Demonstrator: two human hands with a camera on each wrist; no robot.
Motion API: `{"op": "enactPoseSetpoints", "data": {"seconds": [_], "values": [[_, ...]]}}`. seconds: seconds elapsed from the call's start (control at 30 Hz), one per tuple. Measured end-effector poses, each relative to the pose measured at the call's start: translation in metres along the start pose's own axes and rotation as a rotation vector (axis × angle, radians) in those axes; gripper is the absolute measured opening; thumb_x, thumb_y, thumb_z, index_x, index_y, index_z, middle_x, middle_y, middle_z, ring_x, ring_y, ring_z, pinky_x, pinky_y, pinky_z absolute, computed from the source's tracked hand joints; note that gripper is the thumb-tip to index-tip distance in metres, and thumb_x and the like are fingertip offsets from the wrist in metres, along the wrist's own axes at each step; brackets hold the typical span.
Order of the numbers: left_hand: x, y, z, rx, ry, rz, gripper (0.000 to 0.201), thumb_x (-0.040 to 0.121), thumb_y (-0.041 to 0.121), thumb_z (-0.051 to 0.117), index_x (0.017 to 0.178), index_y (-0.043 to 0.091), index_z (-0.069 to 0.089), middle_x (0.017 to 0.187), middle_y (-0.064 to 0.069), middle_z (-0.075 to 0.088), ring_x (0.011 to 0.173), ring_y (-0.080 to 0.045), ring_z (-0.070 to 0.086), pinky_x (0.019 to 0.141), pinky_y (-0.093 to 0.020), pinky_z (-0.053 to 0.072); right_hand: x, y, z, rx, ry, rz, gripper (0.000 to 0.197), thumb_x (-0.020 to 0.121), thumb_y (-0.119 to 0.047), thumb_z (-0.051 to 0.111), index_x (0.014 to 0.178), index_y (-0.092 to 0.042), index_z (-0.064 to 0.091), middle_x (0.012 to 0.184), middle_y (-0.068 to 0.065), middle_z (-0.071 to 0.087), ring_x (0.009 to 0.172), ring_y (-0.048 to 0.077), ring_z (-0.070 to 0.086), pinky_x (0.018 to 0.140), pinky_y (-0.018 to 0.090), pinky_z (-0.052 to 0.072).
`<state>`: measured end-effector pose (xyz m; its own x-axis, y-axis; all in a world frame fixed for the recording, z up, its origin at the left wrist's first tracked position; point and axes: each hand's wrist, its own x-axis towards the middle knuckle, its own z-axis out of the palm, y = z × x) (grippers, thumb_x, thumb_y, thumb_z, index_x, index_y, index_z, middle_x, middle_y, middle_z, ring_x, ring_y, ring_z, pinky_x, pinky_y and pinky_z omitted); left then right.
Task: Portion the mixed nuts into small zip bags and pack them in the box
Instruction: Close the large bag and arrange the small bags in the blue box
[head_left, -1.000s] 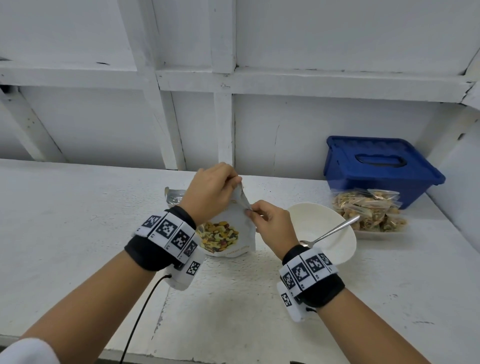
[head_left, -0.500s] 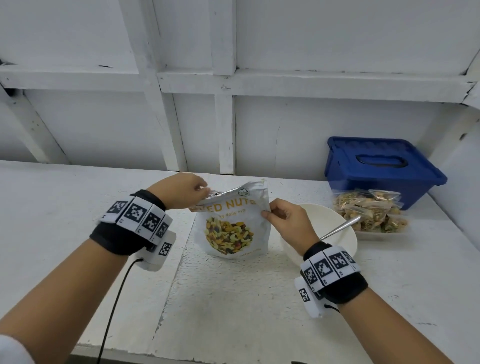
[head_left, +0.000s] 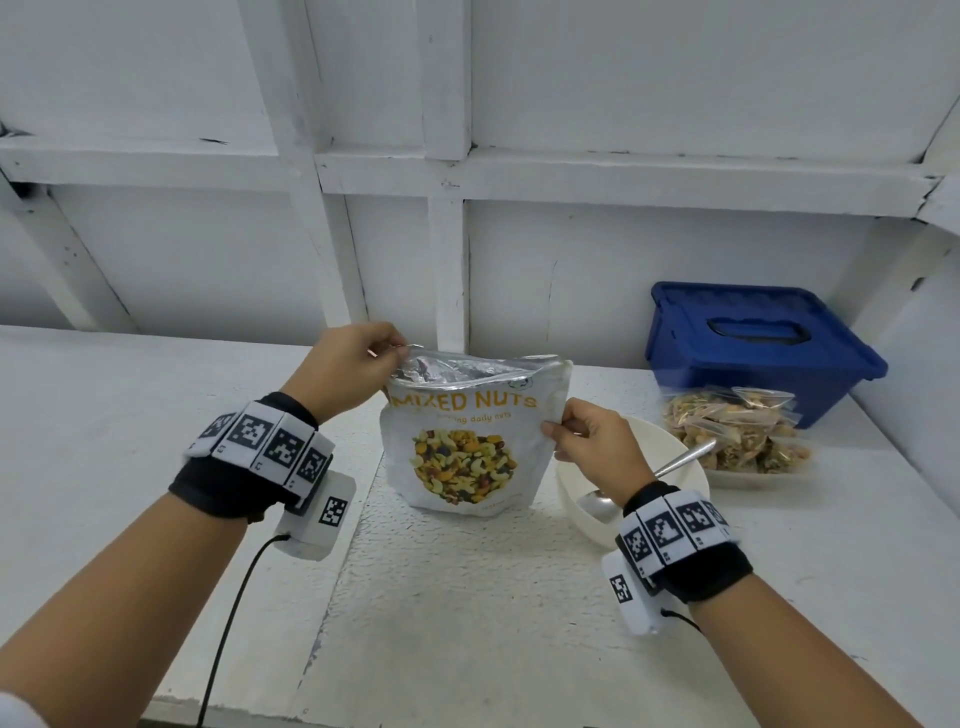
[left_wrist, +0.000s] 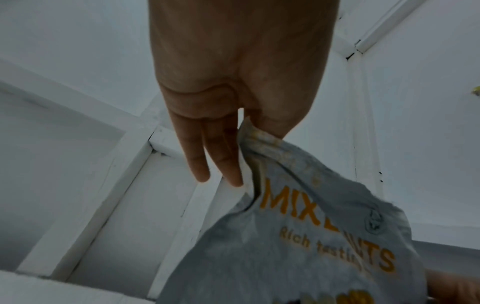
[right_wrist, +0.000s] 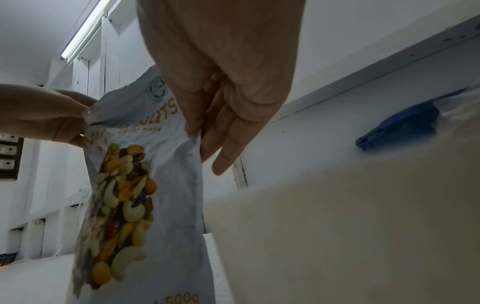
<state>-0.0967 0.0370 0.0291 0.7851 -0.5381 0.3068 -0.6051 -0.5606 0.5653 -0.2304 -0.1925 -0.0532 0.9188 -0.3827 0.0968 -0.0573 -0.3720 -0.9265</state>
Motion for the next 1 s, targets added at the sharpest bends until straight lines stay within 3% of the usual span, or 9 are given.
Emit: {"op": "enactPoseSetpoints", "data": {"seconds": [0.1,0.2,0.27,0.4,0.53,0.73,0.87,0.93,1.0], "values": [[-0.005,-0.003,0.000,-0.297,-0.057,-0.110,0.030,0.092,0.037,0.049,0.104,0.011,0.058,0.093,-0.005,0.065,0.082,-0.018,0.066,0.072,-0.026,0.056,0.003,0.000,-0.004,0.030,0.004,0.031,0.011,0.088,-0.008,0.059,0.092,0.002,0.062,0.093,0.013,0.070,0.091,0.027,0.066,0.077,0.036,0.057],[-0.013,-0.013,0.002,-0.414,-0.195,-0.196,0.064,0.072,0.061,0.059,0.118,0.016,0.052,0.103,0.001,0.065,0.095,-0.012,0.064,0.083,-0.032,0.054,0.004,0.000,-0.008,0.021,-0.008,0.029,0.007,0.089,-0.007,0.058,0.088,-0.001,0.062,0.092,0.012,0.070,0.091,0.026,0.067,0.078,0.037,0.057],[-0.017,-0.021,0.008,-0.400,-0.312,-0.198,0.065,0.069,0.051,0.073,0.121,0.020,0.051,0.108,0.007,0.065,0.097,-0.003,0.063,0.086,-0.027,0.053,0.005,0.000,-0.009,0.021,-0.008,0.037,0.006,0.089,-0.007,0.057,0.088,-0.004,0.061,0.092,0.011,0.070,0.091,0.024,0.067,0.075,0.034,0.058],[-0.018,-0.023,0.019,-0.402,-0.289,-0.158,0.035,0.085,0.012,0.064,0.117,0.021,0.053,0.101,0.016,0.062,0.083,0.015,0.060,0.076,-0.009,0.050,0.003,-0.006,-0.008,0.025,-0.052,0.014,0.009,0.091,-0.012,0.055,0.092,-0.021,0.059,0.095,0.001,0.068,0.090,0.015,0.065,0.075,0.030,0.056],[-0.017,-0.023,0.024,-0.413,-0.192,-0.099,0.029,0.084,0.013,0.065,0.109,0.025,0.055,0.099,0.016,0.063,0.082,0.013,0.060,0.077,-0.010,0.050,0.004,-0.016,-0.008,0.059,-0.033,-0.073,0.012,0.090,-0.016,0.058,0.092,-0.027,0.061,0.092,-0.008,0.067,0.089,0.007,0.064,0.077,0.027,0.054],[-0.017,-0.023,0.016,-0.451,-0.207,-0.045,0.023,0.080,0.017,0.068,0.096,0.033,0.066,0.088,0.019,0.071,0.085,0.007,0.063,0.073,-0.009,0.050,0.009,-0.018,-0.011,0.099,-0.006,-0.008,0.012,0.087,-0.015,0.062,0.089,-0.027,0.065,0.094,0.002,0.070,0.091,0.018,0.067,0.077,0.037,0.057],[-0.018,-0.026,0.000,-0.465,-0.347,-0.064,0.015,0.067,0.055,0.069,0.077,0.045,0.072,0.088,0.019,0.072,0.085,0.003,0.065,0.073,-0.012,0.051,0.011,-0.018,-0.013,0.102,-0.013,0.022,0.010,0.086,-0.014,0.063,0.092,-0.022,0.066,0.097,0.007,0.070,0.092,0.020,0.067,0.078,0.040,0.057],[-0.016,-0.029,-0.004,-0.424,-0.377,-0.052,0.015,0.083,0.040,0.062,0.075,0.051,0.070,0.085,0.023,0.071,0.084,0.003,0.064,0.076,-0.016,0.053,0.012,-0.018,-0.013,0.088,-0.005,0.019,0.010,0.086,-0.014,0.063,0.093,-0.020,0.066,0.097,0.006,0.070,0.092,0.020,0.067,0.077,0.039,0.057],[-0.014,-0.033,-0.006,-0.392,-0.349,-0.010,0.045,0.092,0.017,0.052,0.075,0.056,0.067,0.083,0.029,0.068,0.084,0.005,0.063,0.079,-0.015,0.052,0.013,-0.018,-0.013,0.063,-0.008,0.011,0.011,0.086,-0.015,0.063,0.095,-0.021,0.067,0.097,0.005,0.070,0.093,0.019,0.067,0.077,0.039,0.057]]}}
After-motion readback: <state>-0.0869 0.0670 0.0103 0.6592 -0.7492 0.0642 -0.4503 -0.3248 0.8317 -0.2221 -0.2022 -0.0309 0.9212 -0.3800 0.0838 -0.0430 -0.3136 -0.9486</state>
